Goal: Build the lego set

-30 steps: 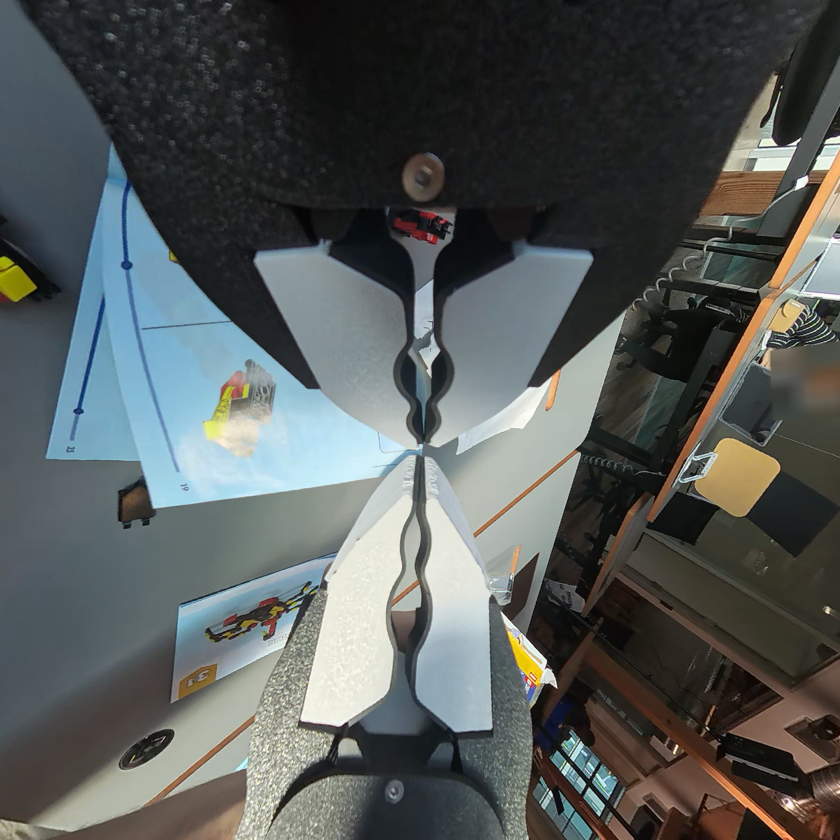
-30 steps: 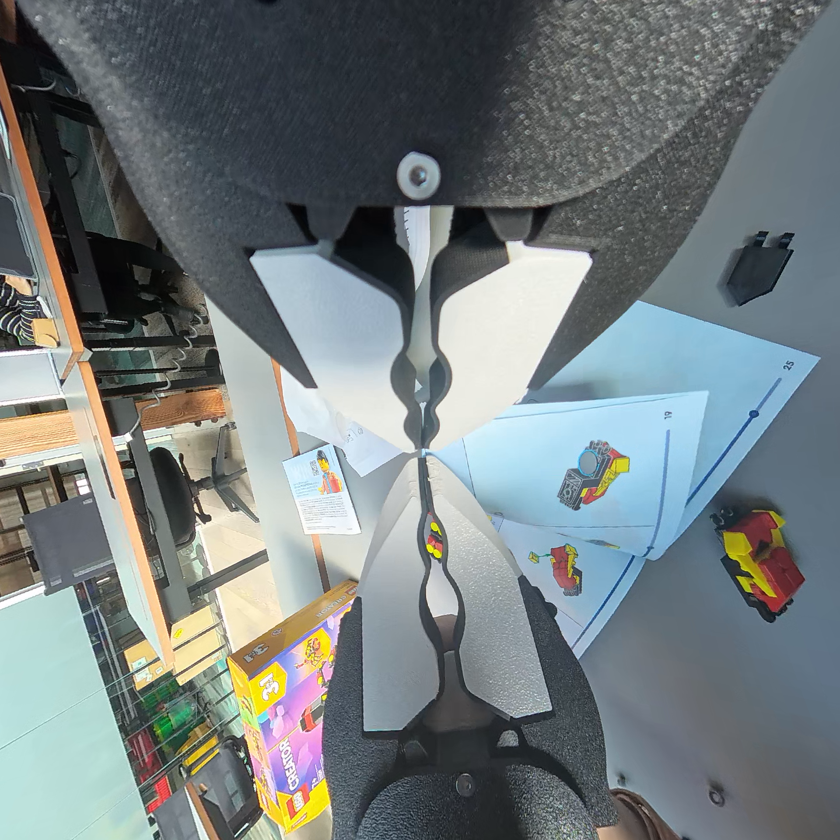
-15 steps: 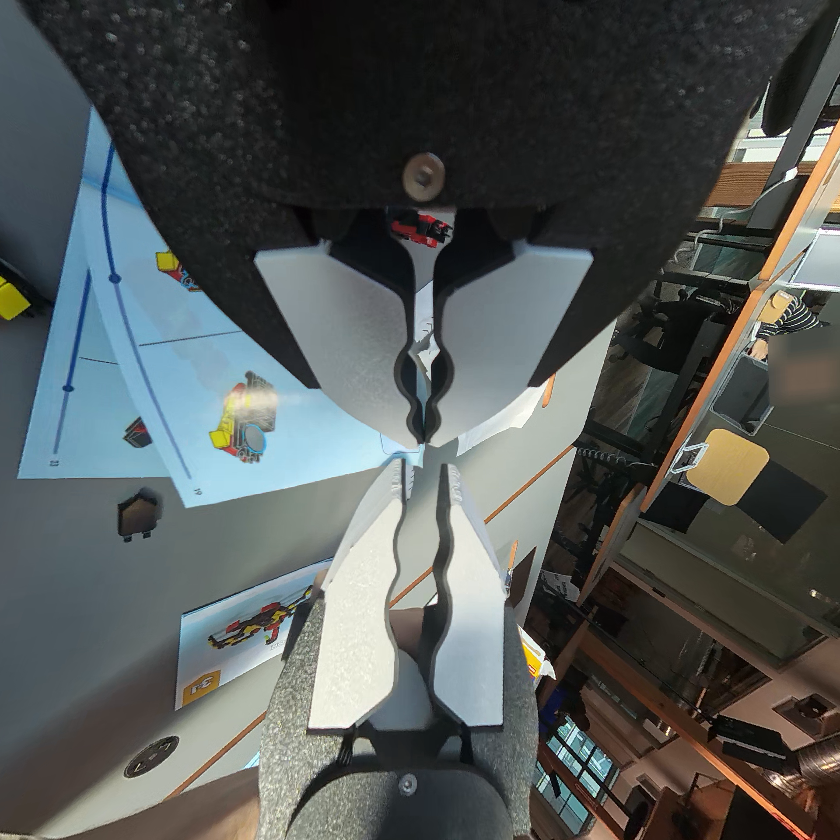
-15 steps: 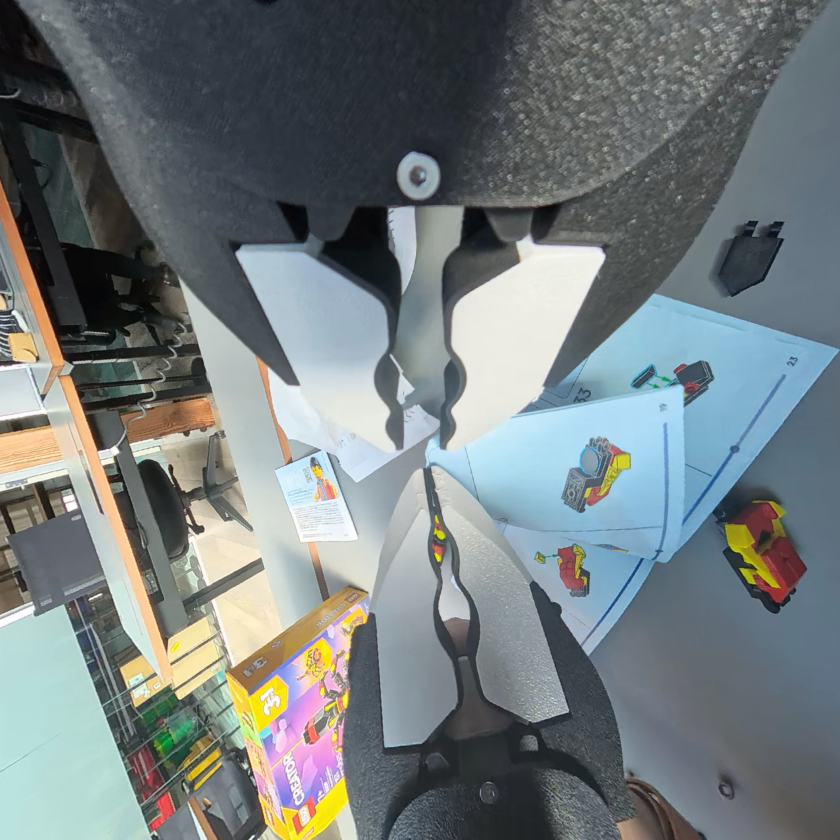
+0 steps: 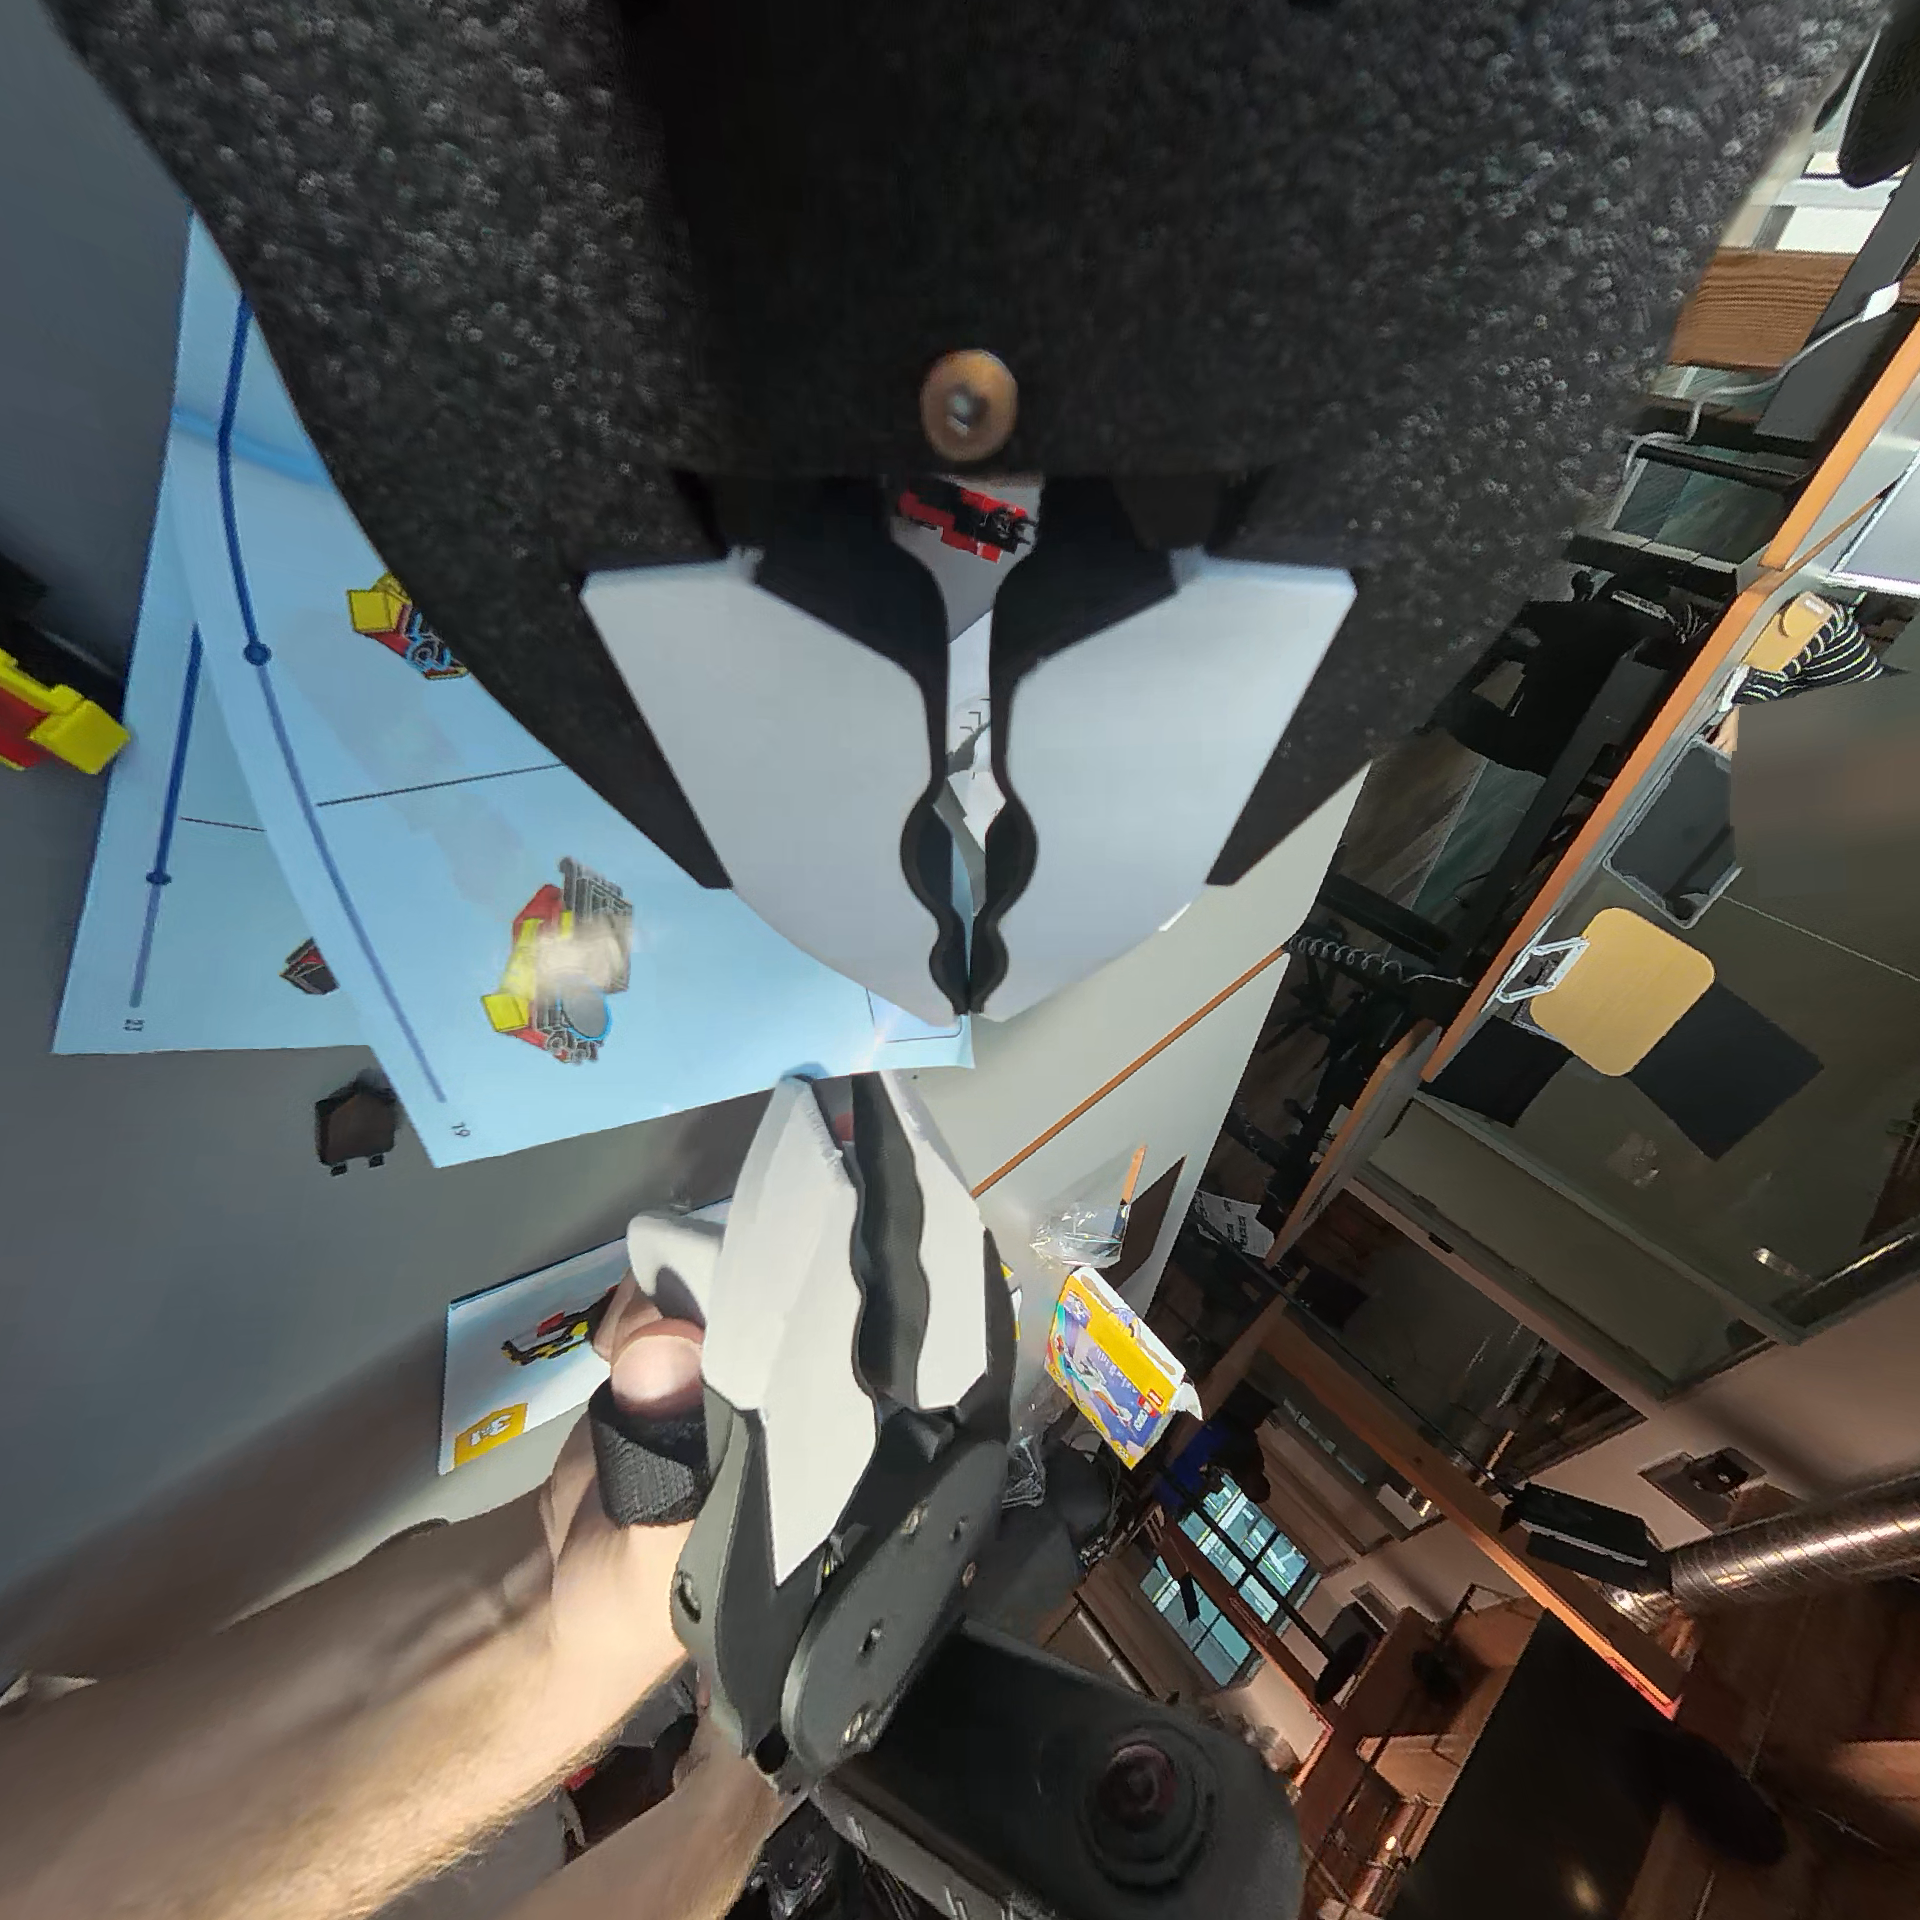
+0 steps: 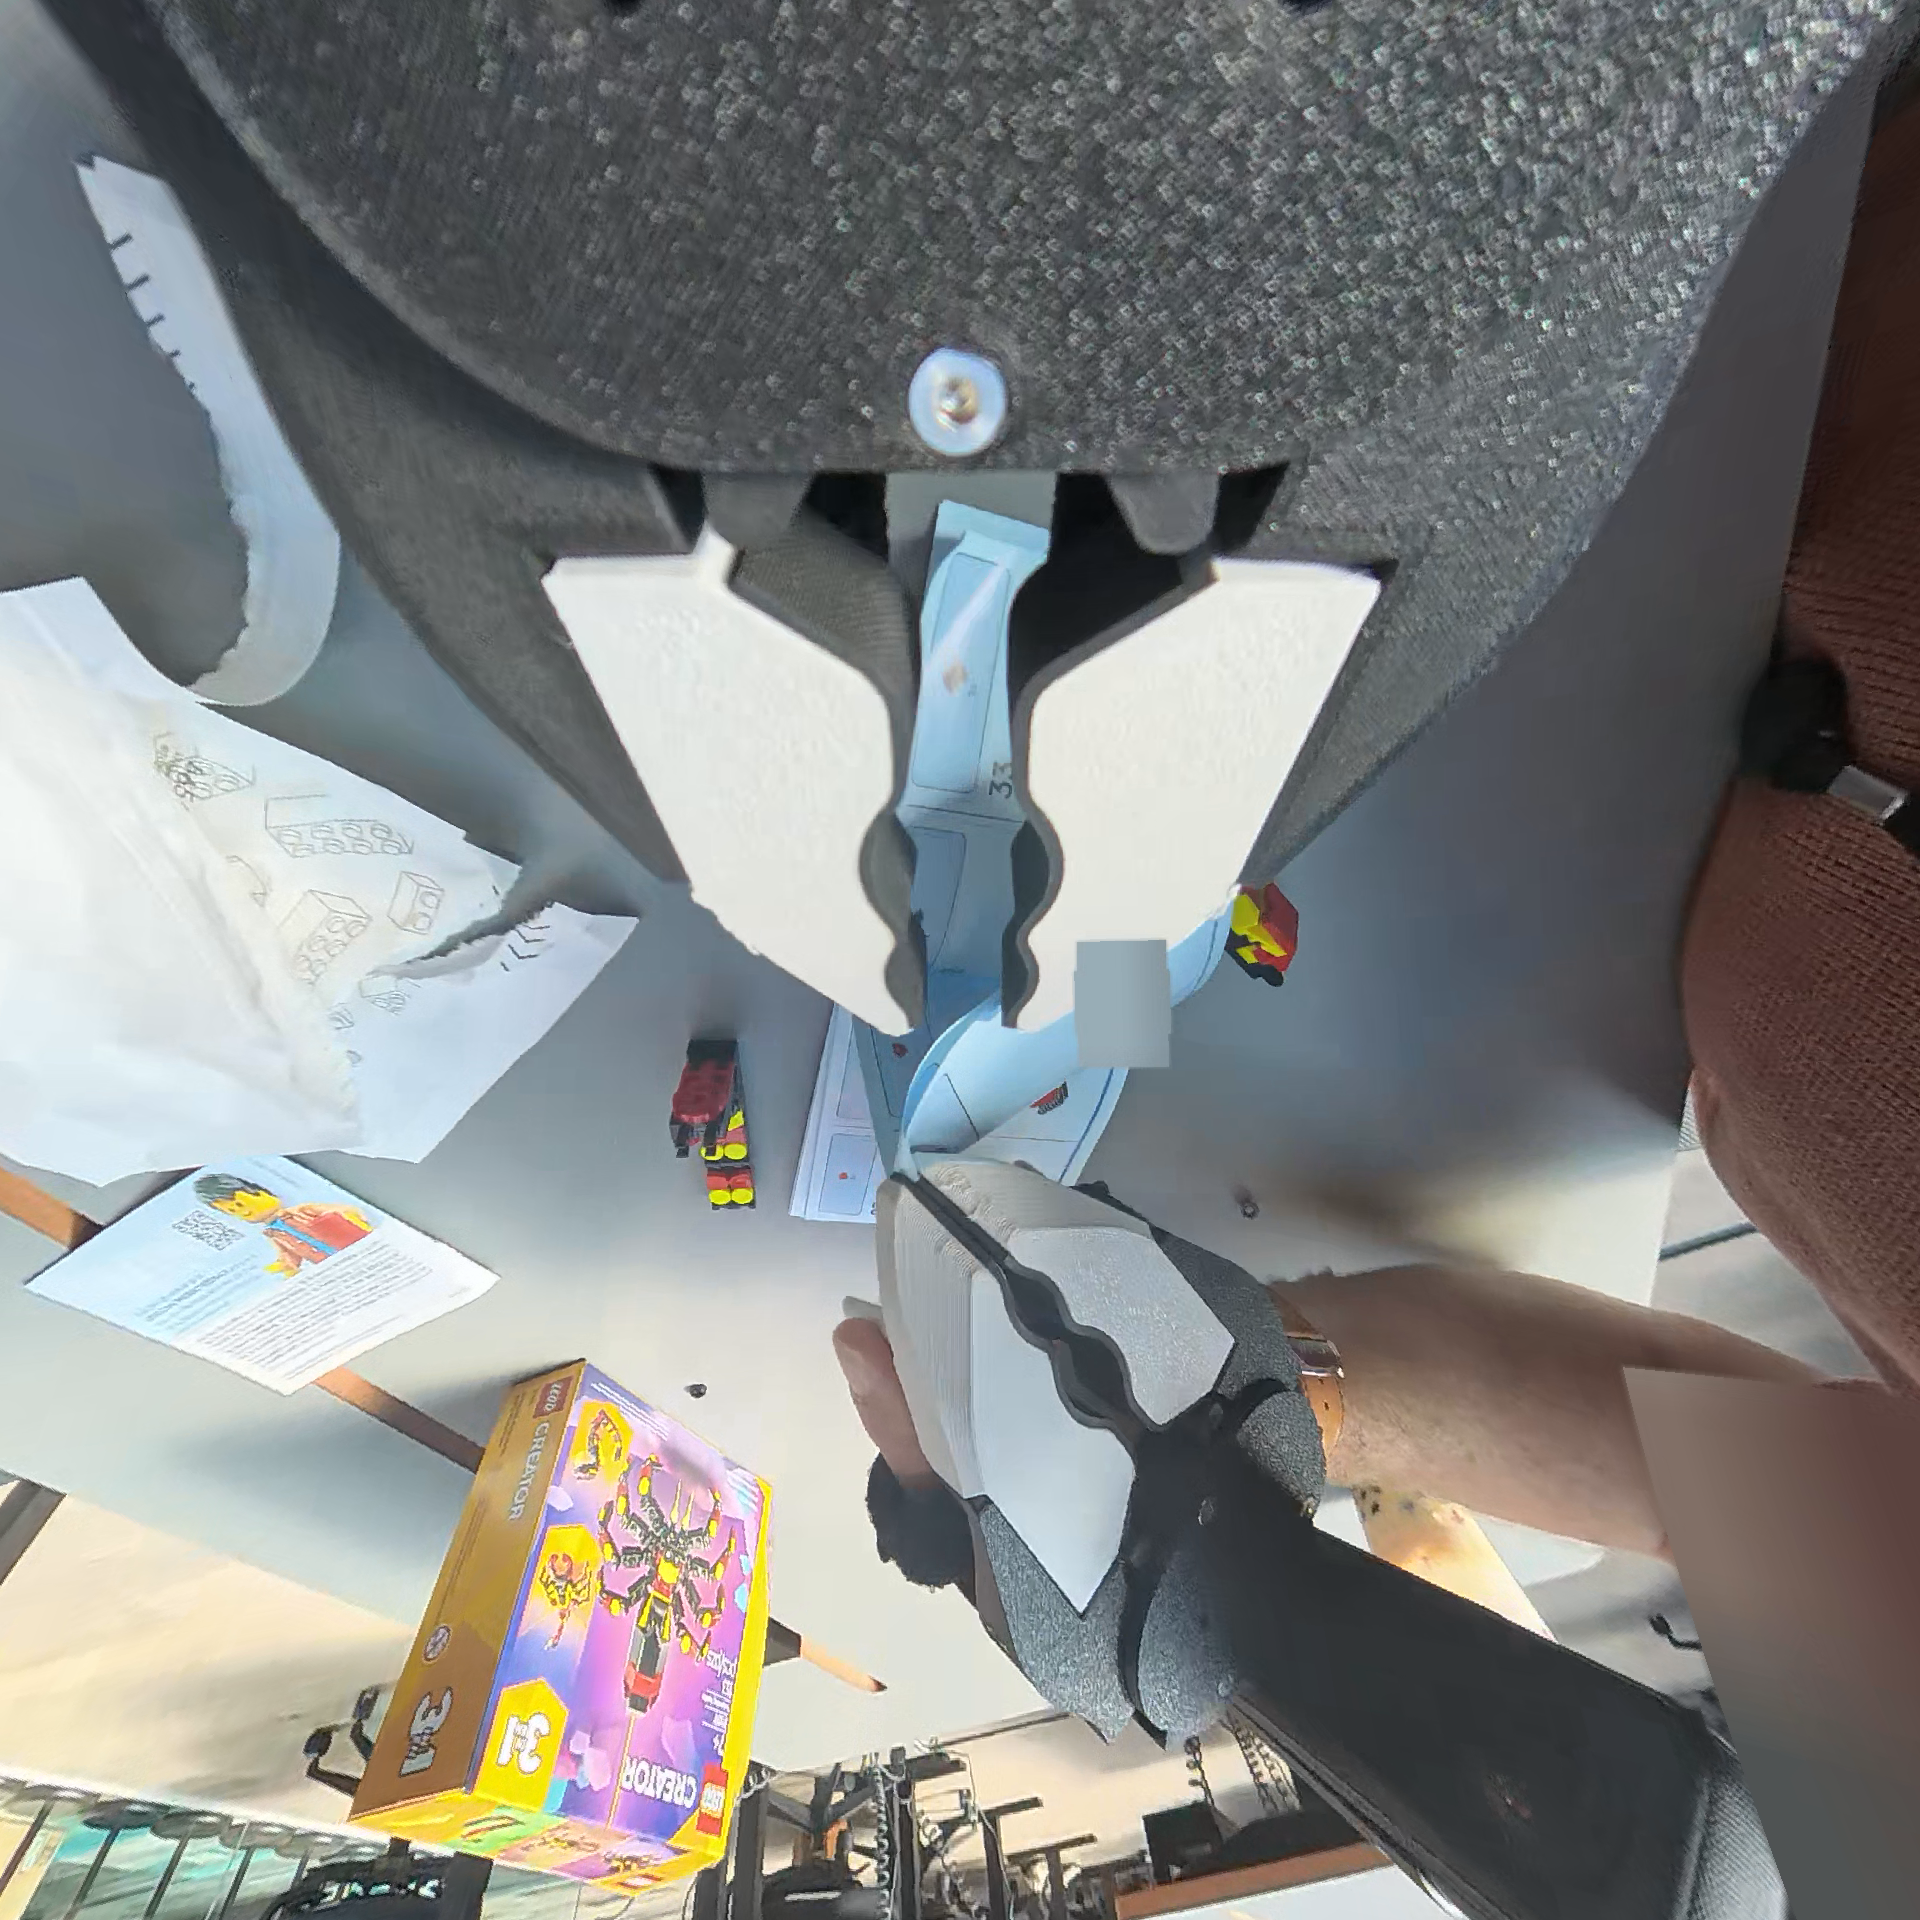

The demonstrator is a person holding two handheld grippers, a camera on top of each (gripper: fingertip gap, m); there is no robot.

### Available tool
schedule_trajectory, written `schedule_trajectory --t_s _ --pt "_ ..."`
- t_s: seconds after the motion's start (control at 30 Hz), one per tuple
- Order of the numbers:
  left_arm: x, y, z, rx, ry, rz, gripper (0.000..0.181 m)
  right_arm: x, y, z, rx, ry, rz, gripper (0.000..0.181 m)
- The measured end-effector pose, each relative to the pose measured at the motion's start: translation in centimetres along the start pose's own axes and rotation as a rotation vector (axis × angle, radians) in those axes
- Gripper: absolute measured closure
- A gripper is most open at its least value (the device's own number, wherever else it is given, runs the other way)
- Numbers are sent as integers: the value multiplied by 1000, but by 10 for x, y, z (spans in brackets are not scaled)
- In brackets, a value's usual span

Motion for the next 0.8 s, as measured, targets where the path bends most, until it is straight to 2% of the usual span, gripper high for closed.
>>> schedule_trajectory --t_s 0.17,0.33,0.8 --pt "7 2 -6 38 -3 20 181 1 -8 2 -121 -100 84 176" --pt "9 2 -7 50 -5 25 181 10 -24 7 -222 -210 210 173" --pt "7 1 -8 52 1 22 181 -7 -18 6 -177 -192 99 170"
Point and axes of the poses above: each gripper's, where its closed fingertips meet, x back along the fingers, y out of its underside, z = x × y across the jaws, the point moved 1 cm from there along x, back along the fingers, and after that the axes turned 11 degrees about -z, right-handed, at the moved point
